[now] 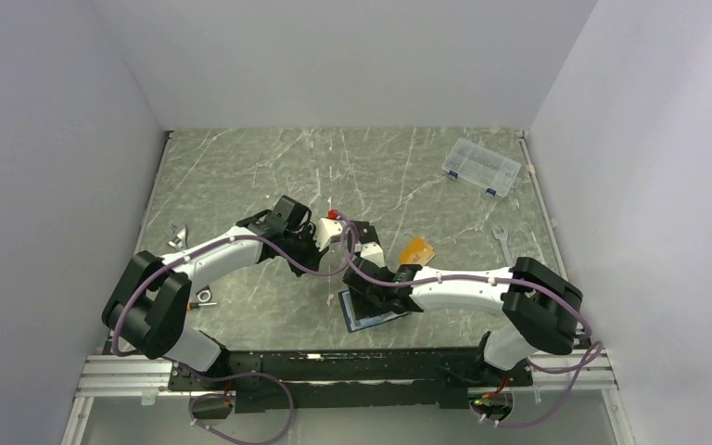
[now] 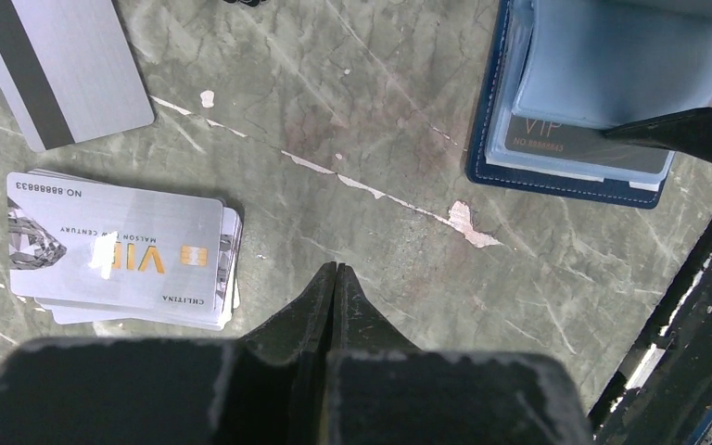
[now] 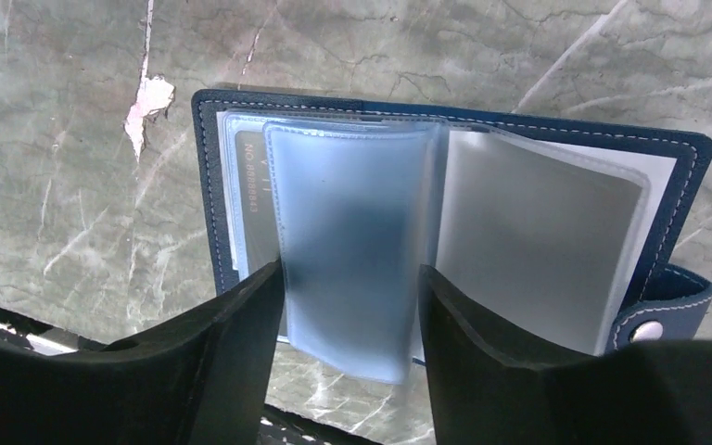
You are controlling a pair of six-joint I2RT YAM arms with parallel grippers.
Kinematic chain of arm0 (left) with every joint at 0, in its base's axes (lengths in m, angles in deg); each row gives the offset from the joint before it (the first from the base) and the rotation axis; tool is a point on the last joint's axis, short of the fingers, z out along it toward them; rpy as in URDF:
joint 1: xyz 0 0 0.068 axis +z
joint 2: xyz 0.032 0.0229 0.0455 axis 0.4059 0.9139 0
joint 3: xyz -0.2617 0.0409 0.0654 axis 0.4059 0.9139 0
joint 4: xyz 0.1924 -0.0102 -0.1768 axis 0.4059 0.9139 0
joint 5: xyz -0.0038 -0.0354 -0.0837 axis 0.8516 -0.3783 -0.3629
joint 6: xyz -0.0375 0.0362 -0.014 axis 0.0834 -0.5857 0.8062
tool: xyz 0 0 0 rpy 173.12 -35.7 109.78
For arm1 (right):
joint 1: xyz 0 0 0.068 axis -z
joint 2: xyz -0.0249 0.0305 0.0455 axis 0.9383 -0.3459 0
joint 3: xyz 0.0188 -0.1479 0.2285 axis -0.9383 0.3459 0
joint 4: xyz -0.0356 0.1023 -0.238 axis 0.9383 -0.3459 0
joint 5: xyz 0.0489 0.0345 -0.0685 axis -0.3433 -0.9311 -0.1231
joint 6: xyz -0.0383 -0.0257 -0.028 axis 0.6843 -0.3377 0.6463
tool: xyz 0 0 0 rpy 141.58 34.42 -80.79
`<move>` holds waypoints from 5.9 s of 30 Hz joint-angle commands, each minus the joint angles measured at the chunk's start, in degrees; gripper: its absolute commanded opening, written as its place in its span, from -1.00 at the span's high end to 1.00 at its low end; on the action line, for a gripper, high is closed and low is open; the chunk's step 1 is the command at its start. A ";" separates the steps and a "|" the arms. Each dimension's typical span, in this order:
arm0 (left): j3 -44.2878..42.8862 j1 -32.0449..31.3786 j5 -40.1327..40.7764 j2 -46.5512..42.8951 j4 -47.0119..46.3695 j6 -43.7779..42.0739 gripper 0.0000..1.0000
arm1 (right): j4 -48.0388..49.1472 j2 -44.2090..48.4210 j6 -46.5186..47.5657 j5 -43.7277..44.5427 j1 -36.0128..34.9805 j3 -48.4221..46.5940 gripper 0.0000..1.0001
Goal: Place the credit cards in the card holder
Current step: Insert the credit card into the card holder, then close the card holder at the center of the board.
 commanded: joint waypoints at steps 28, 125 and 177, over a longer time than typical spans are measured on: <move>-2.20 -0.04 -5.81 1.38 0.03 3.03 0.92 | -19.73 18.18 2.44 10.67 6.52 -1.02 -0.36; 2.43 -13.64 1.03 2.85 3.76 -22.03 0.85 | -17.56 4.66 -18.16 6.22 5.91 10.32 1.00; -5.91 -0.04 -27.92 22.70 -10.72 32.39 0.18 | 5.40 37.96 -10.47 -11.38 13.15 21.25 1.00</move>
